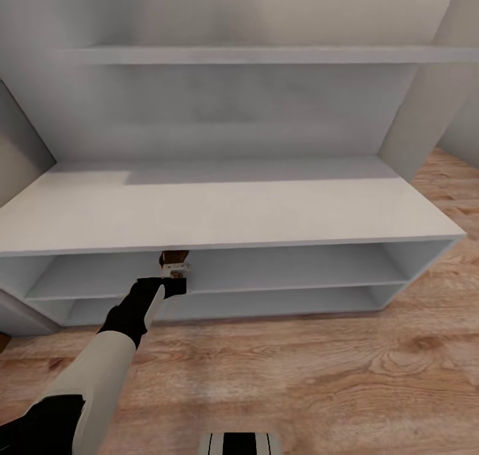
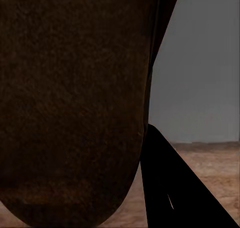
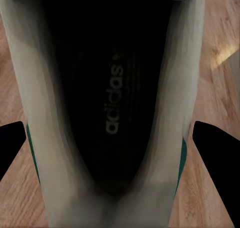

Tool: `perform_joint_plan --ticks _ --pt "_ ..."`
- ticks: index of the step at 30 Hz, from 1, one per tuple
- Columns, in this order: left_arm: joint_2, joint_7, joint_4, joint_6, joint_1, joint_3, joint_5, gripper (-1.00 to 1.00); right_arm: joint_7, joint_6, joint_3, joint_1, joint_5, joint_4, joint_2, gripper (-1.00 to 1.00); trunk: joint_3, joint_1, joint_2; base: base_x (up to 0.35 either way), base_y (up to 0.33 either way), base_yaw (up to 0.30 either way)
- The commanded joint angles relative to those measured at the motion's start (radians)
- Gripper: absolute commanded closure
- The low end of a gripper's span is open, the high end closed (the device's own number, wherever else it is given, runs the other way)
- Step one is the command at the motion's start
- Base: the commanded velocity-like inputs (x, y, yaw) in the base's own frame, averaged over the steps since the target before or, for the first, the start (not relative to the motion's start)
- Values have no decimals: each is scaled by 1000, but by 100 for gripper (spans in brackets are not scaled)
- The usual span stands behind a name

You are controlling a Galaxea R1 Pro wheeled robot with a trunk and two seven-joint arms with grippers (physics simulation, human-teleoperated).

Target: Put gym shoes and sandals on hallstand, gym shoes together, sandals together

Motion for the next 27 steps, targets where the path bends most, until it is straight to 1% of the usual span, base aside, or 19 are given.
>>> perform_joint_plan --ticks 1,9,16,24,25,27 --pt "-1 -5 -1 6 0 5 -4 100 0 5 0 -1 5 -1 0 100 -1 0 0 205 0 0" --pt "0 -5 -2 6 0 6 -4 100 0 5 0 -1 5 -1 -1 100 -1 0 0 55 1 0" --pt "0 -5 -1 6 0 5 -4 100 0 5 0 -1 5 -1 -1 100 -1 0 0 234 68 0" --pt "0 -5 -1 6 0 6 -3 100 0 5 0 -1 5 -1 -1 100 -1 0 0 22 5 0" --pt "0 -5 -1 6 0 6 -3 -100 0 5 0 -1 5 -1 -2 100 -1 0 0 1 0 0" --pt "0 -5 -1 7 0 6 -3 -100 0 5 0 -1 5 -1 -2 100 -1 0 0 0 0 0"
